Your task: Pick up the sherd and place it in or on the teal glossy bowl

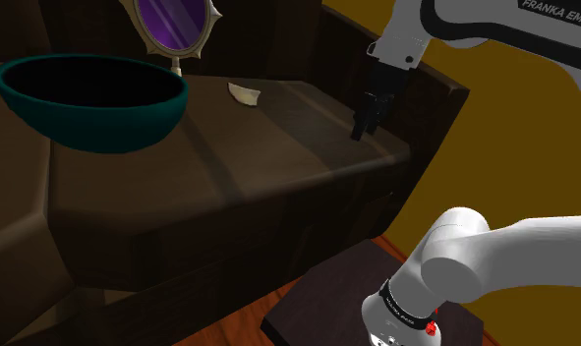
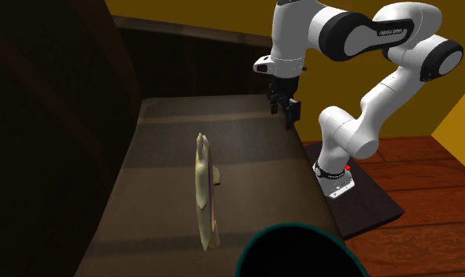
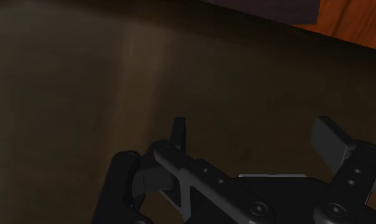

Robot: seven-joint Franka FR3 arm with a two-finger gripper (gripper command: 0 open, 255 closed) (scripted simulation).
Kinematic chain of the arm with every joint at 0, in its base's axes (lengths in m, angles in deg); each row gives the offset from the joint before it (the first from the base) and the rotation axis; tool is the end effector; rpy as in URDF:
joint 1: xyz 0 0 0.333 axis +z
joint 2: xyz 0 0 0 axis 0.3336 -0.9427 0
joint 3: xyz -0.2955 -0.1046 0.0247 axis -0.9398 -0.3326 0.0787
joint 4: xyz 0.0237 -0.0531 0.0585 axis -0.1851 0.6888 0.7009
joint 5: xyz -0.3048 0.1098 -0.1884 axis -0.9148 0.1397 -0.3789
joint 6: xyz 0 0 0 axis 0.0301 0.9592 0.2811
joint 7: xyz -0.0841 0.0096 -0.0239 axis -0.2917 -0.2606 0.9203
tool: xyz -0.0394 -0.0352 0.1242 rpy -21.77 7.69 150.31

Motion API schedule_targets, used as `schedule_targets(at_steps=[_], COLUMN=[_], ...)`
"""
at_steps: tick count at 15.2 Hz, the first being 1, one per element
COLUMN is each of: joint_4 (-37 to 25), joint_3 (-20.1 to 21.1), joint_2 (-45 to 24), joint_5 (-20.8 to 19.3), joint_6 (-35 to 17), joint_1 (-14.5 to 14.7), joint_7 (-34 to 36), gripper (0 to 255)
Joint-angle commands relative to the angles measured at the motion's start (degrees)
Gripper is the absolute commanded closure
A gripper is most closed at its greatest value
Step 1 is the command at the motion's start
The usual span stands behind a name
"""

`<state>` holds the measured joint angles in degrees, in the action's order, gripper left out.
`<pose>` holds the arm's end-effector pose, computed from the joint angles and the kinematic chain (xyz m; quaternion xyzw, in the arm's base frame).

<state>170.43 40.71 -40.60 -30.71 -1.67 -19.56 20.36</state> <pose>0.2795 -0.0239 0.5759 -0.9993 -0.0079 0.0183 0.0328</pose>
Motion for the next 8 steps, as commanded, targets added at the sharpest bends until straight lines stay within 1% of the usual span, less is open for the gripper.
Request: schedule_targets(at_steps=[1,8], joint_4=[0.0,-5.2], joint_3=[0.0,-1.4], joint_2=[0.0,-10.6], joint_5=[0.0,-1.1], joint_6=[0.0,-11.5], joint_1=[0.0,5.3], joint_7=[0.0,-12.2], gripper=[0,0])
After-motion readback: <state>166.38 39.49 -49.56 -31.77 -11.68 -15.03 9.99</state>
